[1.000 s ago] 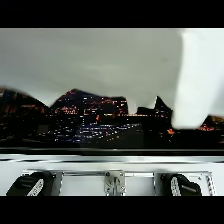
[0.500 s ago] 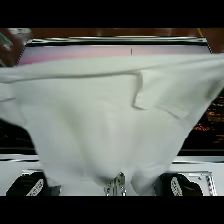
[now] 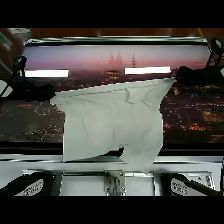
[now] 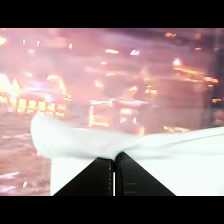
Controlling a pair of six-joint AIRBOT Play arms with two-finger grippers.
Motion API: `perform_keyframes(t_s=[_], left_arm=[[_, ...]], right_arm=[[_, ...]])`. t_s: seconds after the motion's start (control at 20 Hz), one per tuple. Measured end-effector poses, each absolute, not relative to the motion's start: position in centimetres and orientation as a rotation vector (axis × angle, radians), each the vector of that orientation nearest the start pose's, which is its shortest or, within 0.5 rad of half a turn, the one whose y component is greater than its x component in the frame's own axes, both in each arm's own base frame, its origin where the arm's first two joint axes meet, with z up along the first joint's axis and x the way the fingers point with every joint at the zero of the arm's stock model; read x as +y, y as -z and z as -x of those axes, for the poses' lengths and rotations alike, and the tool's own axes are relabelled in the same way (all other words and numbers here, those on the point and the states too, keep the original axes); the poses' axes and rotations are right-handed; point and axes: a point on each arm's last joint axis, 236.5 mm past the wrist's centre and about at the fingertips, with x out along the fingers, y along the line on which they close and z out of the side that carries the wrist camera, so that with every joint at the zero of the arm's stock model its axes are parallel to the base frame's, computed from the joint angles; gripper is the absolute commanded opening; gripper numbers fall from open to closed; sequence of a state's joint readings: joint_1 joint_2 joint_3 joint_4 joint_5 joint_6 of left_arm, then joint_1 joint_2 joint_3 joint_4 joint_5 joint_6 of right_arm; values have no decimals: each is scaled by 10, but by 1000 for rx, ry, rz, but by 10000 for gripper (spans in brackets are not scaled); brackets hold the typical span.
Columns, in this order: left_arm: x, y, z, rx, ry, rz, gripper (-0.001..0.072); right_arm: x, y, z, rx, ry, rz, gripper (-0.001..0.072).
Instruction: Fold the shirts.
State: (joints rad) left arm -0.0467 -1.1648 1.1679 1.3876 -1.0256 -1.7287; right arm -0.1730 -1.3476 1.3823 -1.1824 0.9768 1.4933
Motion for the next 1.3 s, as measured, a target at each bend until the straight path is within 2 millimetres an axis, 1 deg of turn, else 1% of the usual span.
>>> perform_keyframes(t_s=[0.05, 0.1, 0.2, 0.25, 0.3, 0.35, 0.4, 0.45, 0.5, 0.55, 0.6, 0.65, 0.7, 0.8, 0.85, 0.9, 0.95, 1.0, 1.05, 1.15, 1.25, 1.3], left_arm=[[-55, -56, -418, 1057, 41, 298, 34], [-56, -38, -426, 1093, 29, 308, 34], [-58, -6, -438, 1144, 15, 336, 35], [-61, 8, -440, 1177, 11, 358, 37], [-65, 20, -441, 1202, 12, 380, 118], [-68, 29, -441, 1225, 12, 403, 354], [-69, 35, -440, 1250, 10, 420, 594], [-68, 38, -437, 1278, 12, 433, 655], [-64, 38, -432, 1311, 20, 434, 655], [-59, 36, -423, 1358, 38, 430, 655], [-49, 33, -412, 1406, 53, 418, 655], [-38, 27, -399, 1444, 63, 410, 655], [-26, 22, -383, 1484, 68, 413, 654], [-8, 19, -341, 1561, 64, 447, 655], [-1, 23, -318, 1595, 51, 475, 655], [4, 31, -293, 1629, 34, 506, 655], [6, 40, -272, 1657, 25, 535, 655], [4, 50, -250, 1690, 22, 565, 655], [1, 59, -231, 1720, 23, 591, 655], [-6, 77, -208, 1748, 21, 630, 654], [-16, 91, -194, 1762, 25, 674, 653], [-21, 97, -190, 1762, 27, 693, 653]], right_arm=[[-4, -85, -495, 874, -62, -368, 56], [1, -72, -508, 864, -56, -370, 56], [12, -45, -526, 866, -54, -376, 56], [19, -31, -530, 881, -57, -383, 56], [27, -21, -531, 899, -63, -399, 66], [37, -16, -533, 904, -73, -423, 249], [44, -16, -536, 901, -82, -445, 587], [49, -18, -537, 900, -91, -472, 660], [54, -24, -536, 899, -104, -484, 660], [57, -33, -532, 908, -126, -480, 660], [55, -42, -527, 919, -141, -462, 657], [46, -48, -515, 951, -142, -413, 656], [31, -49, -500, 1001, -131, -358, 655], [-1, -41, -461, 1142, -88, -275, 655], [-20, -33, -437, 1228, -60, -249, 656], [-35, -27, -416, 1298, -38, -255, 656], [-47, -21, -397, 1357, -22, -279, 656], [-52, -15, -381, 1406, -18, -318, 656], [-55, -9, -369, 1442, -19, -353, 656], [-60, -1, -351, 1489, -17, -408, 656], [-59, 6, -341, 1518, -23, -442, 656], [-58, 9, -337, 1531, -26, -455, 656]])
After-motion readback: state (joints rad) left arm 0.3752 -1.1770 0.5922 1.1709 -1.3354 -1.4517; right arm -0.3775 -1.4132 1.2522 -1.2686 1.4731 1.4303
